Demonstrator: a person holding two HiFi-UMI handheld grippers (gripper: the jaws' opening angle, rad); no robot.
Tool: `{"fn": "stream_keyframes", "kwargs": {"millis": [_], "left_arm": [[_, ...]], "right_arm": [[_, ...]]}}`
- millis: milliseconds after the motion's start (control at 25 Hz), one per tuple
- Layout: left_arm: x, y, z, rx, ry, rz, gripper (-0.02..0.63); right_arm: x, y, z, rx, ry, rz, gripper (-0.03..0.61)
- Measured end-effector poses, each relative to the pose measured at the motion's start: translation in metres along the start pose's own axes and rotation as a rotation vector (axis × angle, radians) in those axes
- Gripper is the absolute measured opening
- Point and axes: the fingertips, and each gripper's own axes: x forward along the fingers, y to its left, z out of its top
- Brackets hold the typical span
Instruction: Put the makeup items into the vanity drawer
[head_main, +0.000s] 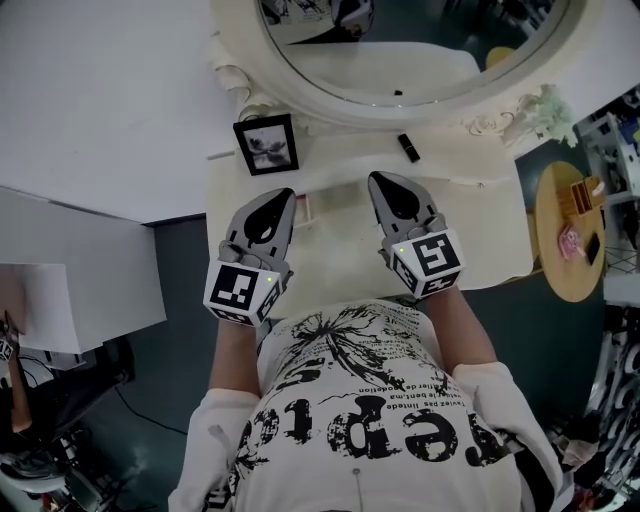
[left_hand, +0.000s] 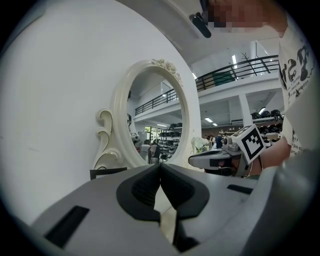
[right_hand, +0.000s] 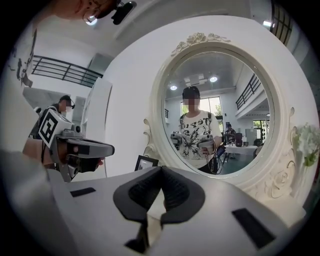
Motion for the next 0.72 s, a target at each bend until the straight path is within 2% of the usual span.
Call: {"fn": "stream_keyframes", "kwargs": {"millis": [720], "left_arm": [[-0.003, 0.011, -0.003, -0.005, -0.005, 0.029, 0.012]], "right_arm": [[0.006, 0.0, -0.005, -0.004, 0.002, -0.02, 0.012]]}}
